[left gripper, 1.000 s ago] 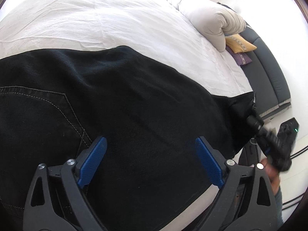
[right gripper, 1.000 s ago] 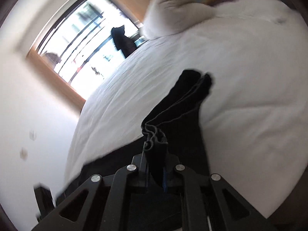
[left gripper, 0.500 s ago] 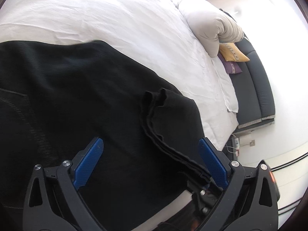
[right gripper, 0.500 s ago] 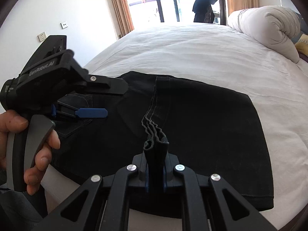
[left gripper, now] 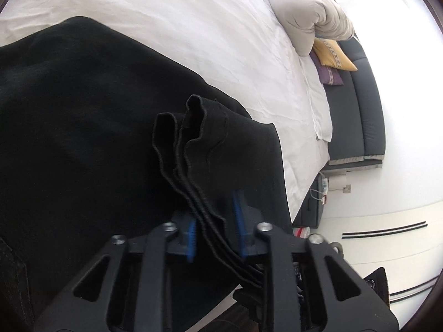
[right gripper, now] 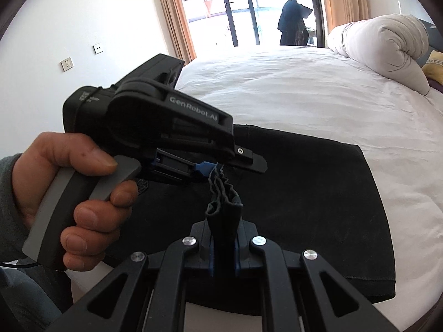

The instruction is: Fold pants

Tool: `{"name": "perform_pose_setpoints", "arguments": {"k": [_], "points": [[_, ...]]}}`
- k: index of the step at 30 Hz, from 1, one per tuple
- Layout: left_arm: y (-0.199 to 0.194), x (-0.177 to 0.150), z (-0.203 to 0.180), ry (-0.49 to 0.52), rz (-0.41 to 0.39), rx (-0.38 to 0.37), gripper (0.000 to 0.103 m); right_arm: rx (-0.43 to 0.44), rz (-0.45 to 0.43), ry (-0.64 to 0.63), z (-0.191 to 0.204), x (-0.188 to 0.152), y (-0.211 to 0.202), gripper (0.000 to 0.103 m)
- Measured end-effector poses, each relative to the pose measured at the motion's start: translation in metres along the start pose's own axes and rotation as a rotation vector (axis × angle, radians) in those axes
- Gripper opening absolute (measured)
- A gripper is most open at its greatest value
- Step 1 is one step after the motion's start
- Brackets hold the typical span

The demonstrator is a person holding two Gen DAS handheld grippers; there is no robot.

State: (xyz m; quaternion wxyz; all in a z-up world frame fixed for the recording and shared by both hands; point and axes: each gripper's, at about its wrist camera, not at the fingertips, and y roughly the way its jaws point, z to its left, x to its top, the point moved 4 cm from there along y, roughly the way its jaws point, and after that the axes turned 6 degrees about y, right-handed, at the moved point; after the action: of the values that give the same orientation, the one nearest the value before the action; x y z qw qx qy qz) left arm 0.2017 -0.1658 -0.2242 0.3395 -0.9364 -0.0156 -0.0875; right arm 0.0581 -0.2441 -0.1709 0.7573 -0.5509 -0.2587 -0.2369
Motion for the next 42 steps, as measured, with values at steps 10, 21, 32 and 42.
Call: {"name": "perform_pose_setpoints", "arguments": {"k": [10, 21, 32, 42], "points": [[-0.065, -0.012, 0.017, 0.026, -0.116, 0.034, 0.007, 0.073, 0.003, -0.087, 0.049, 0.012, -0.001, 0.011], [-0.1, -0.018, 0.042, 0.033, -0.154, 0.113, 0.007, 0.112, 0.045, -0.148, 0.099, 0.017, 0.017, 0.011], [-0.096, -0.031, 0.074, 0.001, -0.139, 0.163, 0.007, 0.128, 0.095, -0.153, 0.109, 0.002, 0.039, 0.012], [-0.124, -0.033, 0.071, 0.046, -0.184, 0.294, 0.015, 0.324, 0.222, -0.016, 0.094, -0.015, 0.039, 0.054]]}}
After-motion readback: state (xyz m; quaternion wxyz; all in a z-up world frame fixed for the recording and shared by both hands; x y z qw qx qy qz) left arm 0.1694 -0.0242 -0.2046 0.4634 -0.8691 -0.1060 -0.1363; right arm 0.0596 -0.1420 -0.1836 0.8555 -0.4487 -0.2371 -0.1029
